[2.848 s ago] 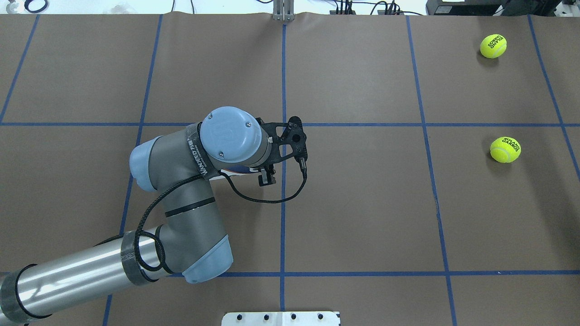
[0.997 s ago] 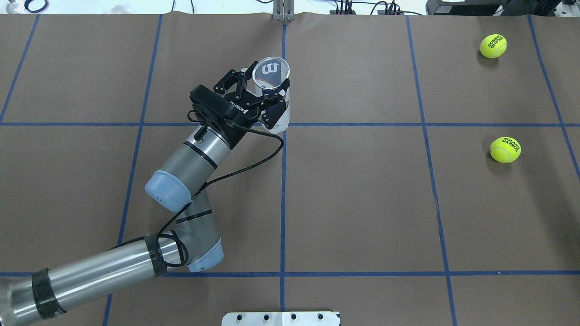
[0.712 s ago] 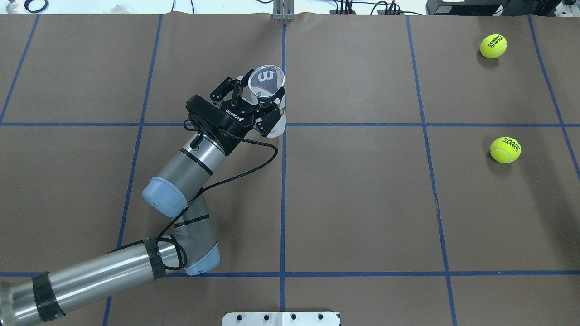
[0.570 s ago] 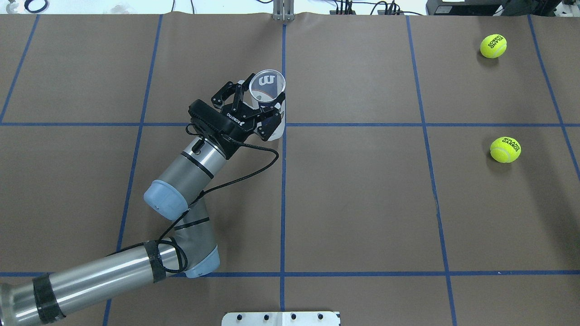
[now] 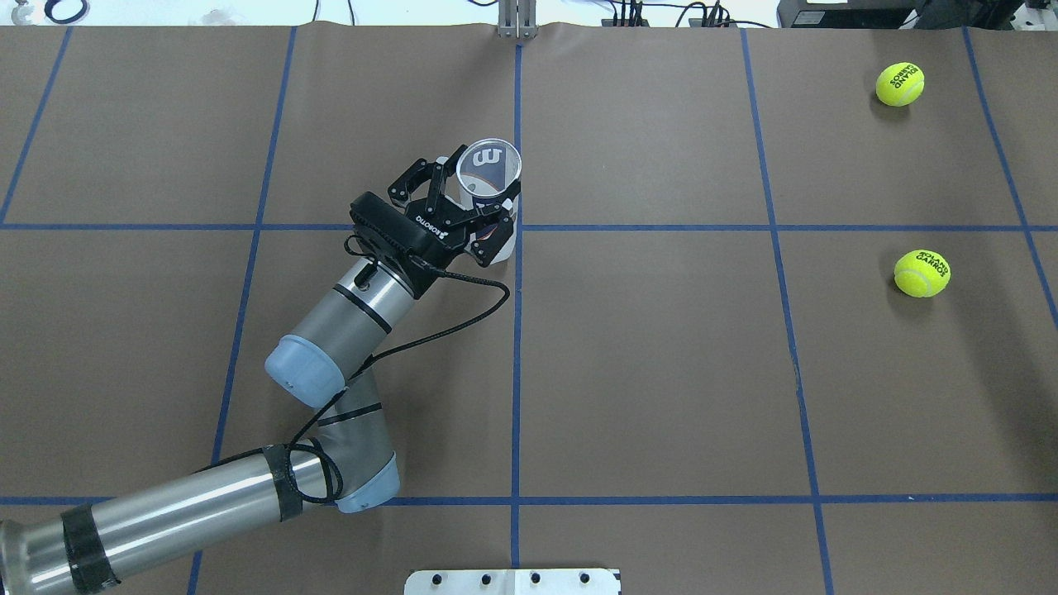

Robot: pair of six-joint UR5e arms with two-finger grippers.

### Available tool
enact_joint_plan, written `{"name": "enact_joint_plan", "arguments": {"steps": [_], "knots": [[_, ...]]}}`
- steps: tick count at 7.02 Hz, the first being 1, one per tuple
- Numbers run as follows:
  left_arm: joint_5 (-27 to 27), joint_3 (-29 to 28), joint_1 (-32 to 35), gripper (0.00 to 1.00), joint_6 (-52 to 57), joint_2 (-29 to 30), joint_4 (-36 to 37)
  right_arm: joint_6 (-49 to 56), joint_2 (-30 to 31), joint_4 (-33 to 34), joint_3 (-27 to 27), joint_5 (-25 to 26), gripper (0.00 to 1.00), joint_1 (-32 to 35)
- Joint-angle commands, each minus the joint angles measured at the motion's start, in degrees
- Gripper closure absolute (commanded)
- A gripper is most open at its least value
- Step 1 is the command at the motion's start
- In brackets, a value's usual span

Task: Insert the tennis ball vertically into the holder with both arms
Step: 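Lift the can with the left gripper and tilt it upright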

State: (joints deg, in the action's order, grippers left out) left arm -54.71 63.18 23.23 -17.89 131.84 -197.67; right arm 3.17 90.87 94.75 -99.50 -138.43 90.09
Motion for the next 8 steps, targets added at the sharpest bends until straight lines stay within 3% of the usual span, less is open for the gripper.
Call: {"name": "enact_joint_plan", "arguments": {"steps": [1, 3, 5, 8], "knots": [[0.0, 0.0, 0.0, 0.18, 1.0, 0.0, 0.0, 0.0, -0.1, 0.0, 0.0, 0.0, 0.00, 0.0], [0.0, 0.3, 0.1, 0.02, 1.8, 0.0, -0.2, 0.0, -0.3, 0.0, 0.0, 0.0, 0.00, 0.0], [0.0, 0.7, 0.2, 0.01, 2.4, 0.1, -0.1, 0.0, -0.5, 0.0, -0.1, 0.0, 0.00, 0.0], [-0.1, 8.1, 3.1, 0.01, 5.0, -0.1, 3.3, 0.0, -0.6, -0.1, -0.3, 0.0, 0.00, 0.0]]}}
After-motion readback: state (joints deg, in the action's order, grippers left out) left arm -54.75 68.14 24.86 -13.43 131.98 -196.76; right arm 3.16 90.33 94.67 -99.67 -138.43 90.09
